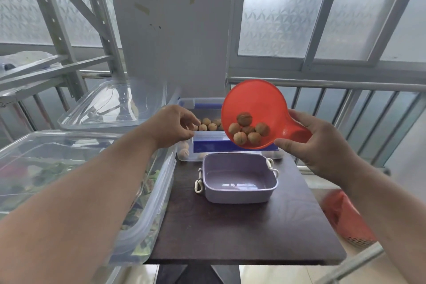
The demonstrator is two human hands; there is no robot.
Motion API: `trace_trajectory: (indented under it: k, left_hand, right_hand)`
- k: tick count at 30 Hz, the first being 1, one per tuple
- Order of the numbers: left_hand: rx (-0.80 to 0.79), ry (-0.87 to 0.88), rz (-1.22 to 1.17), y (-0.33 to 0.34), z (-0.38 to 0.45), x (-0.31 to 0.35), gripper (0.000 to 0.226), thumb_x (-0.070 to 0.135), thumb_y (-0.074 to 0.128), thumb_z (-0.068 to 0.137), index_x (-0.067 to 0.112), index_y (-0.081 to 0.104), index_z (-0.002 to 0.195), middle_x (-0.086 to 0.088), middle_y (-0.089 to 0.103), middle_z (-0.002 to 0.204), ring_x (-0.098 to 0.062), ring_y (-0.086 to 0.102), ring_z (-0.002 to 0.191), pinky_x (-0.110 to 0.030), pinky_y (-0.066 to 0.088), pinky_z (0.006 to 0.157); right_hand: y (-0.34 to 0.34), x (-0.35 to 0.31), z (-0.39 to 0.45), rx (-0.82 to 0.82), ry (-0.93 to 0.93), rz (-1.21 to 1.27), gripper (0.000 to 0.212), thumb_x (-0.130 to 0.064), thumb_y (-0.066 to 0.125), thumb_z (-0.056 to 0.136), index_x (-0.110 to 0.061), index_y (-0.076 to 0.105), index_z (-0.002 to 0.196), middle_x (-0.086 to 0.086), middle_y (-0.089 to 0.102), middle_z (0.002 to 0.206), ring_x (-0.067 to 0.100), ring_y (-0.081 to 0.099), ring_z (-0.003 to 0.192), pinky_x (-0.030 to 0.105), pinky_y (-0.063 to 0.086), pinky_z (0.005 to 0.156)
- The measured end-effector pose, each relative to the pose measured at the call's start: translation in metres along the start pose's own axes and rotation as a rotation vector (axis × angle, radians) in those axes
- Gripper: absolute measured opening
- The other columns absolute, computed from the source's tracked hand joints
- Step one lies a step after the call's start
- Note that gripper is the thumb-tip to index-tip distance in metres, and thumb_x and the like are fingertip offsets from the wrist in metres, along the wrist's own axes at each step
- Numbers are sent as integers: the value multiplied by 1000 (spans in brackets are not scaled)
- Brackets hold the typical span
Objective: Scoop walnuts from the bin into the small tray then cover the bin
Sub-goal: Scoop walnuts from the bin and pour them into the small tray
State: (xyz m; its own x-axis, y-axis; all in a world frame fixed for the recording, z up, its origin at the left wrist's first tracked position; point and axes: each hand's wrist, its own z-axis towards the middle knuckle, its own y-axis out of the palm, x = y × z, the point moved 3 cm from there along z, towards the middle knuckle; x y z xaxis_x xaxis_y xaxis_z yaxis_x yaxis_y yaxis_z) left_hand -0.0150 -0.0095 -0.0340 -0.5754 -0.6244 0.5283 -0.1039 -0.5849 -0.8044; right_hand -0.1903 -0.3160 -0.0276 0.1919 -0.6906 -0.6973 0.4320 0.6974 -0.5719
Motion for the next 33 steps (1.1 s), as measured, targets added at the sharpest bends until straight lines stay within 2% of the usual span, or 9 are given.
trace_trajectory:
  k: [5,11,16,20,28,30,33]
  left_hand:
    - [0,0,-9,0,0,0,23,11,80,88,23,86,107,9,77,83,-1,68,70,-10,46,68]
    - [3,10,4,-1,-1,0,24,11,80,87,26,86,105,9,79,85,-2,70,74,0,43,62]
    - [1,3,4,-2,-2,1,23,11,81,87,23,86,106,10,78,83,-2,70,72,0,44,60]
    - [7,-2,5,-3,-4,4,21,10,81,87,22,85,104,14,74,79,-1,68,70,1,43,59]
    - [-2,-7,18,-5,-7,11,21,11,80,89,23,85,105,16,73,78,-3,69,71,-5,44,62]
    - [-5,-13,16,-5,-8,12,21,11,80,89,22,86,105,16,74,78,-4,70,71,-7,44,63]
    - [-6,-21,19,-5,-9,14,18,12,81,89,20,86,104,17,73,78,-3,72,76,-8,46,65]
  right_hand:
    - [0,-1,-1,20,-8,-73,83,-25,92,80,-21,55,155,-8,72,129,11,71,109,20,48,97]
    - [4,-2,-6,20,-40,-141,82,-30,90,82,-25,54,155,-6,75,122,19,73,99,30,54,92]
    - [5,-2,-9,45,-83,-237,79,-33,88,84,-24,54,155,-2,73,131,21,72,104,27,49,90]
    - [9,-4,-12,59,-128,-262,78,-31,87,85,-23,54,155,-1,75,129,20,73,103,26,48,91]
    - [14,-10,-15,120,-194,-329,75,-21,88,85,-16,56,153,8,79,111,22,69,86,12,37,80]
    - [15,-10,-12,152,-185,-330,75,-22,87,86,-15,55,153,11,79,113,25,69,89,14,37,83]
    - [17,-8,-2,190,-146,-342,75,-27,85,88,-13,54,155,13,77,124,31,71,105,25,42,92]
